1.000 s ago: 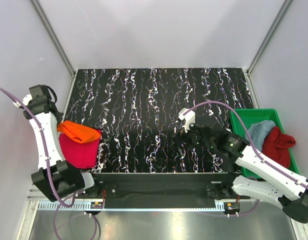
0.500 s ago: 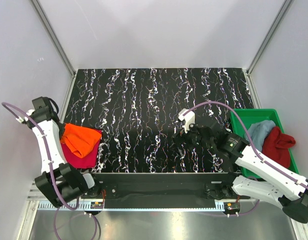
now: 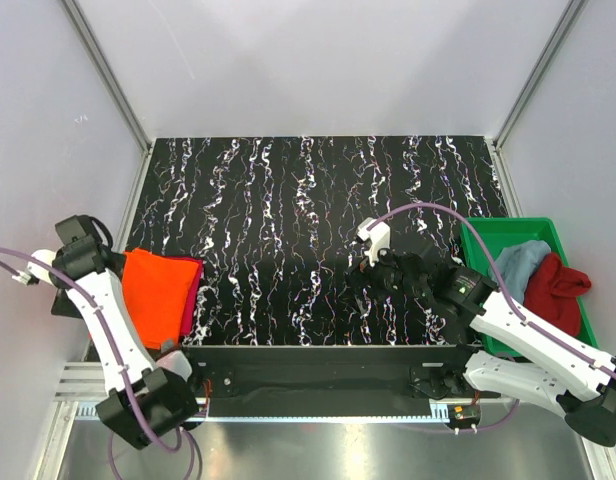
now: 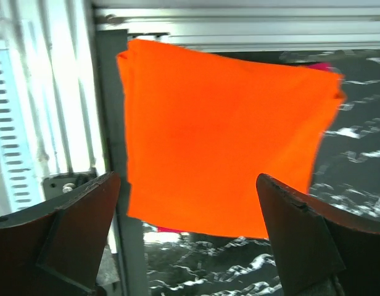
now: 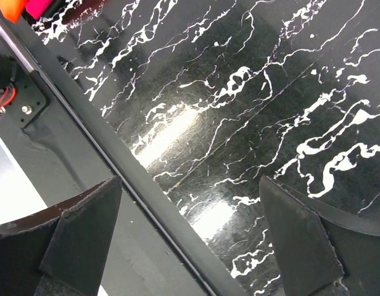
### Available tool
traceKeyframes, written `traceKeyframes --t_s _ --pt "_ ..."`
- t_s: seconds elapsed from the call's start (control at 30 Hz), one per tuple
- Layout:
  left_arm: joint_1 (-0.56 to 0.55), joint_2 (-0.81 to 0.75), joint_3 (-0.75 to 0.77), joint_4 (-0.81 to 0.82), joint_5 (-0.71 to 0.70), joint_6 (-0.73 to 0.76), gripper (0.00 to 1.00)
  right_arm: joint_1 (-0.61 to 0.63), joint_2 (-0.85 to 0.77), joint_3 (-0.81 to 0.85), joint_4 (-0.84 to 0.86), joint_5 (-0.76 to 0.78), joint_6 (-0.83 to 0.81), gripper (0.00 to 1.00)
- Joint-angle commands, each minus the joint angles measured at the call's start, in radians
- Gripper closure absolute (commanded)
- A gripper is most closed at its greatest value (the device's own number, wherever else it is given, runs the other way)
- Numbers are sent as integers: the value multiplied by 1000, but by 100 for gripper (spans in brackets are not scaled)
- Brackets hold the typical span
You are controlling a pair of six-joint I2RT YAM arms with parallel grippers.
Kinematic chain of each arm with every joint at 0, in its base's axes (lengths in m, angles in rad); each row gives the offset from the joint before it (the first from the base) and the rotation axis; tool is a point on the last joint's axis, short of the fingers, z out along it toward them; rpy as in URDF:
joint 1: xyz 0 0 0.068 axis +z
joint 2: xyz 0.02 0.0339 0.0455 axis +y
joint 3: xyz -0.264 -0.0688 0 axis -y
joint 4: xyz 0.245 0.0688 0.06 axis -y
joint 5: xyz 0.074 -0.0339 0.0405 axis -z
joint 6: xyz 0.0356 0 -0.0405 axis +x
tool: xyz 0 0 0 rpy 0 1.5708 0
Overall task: Fold and stack the t-shirts
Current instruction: Reset both grippers
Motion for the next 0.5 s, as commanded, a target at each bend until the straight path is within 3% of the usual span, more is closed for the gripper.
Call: traceKeyframes --t_s 0.0,0.07,0.17,0.23,0.27,0.33,0.4,0.47 --pt "-94 -7 60 28 30 -57 1 -4 -2 6 17 -11 60 0" --pt "-192 5 65 32 32 -103 1 -4 -2 -1 26 -5 117 0" --pt "-504 19 31 83 62 -159 1 -4 -20 -27 44 40 230 0" --pt "-634 13 -13 179 130 -168 1 -3 -40 -60 49 76 336 0" --pt "-757 -10 -79 217 154 -174 1 -4 -64 -76 49 127 382 1" --pt "-872 -48 -164 371 232 -194 1 -4 -89 -123 34 223 511 0" --pt "-1009 -129 -303 537 304 -229 1 -4 -129 -172 33 233 608 0" --pt "-1079 -221 -445 654 358 -246 1 -4 -179 -212 33 244 683 0"
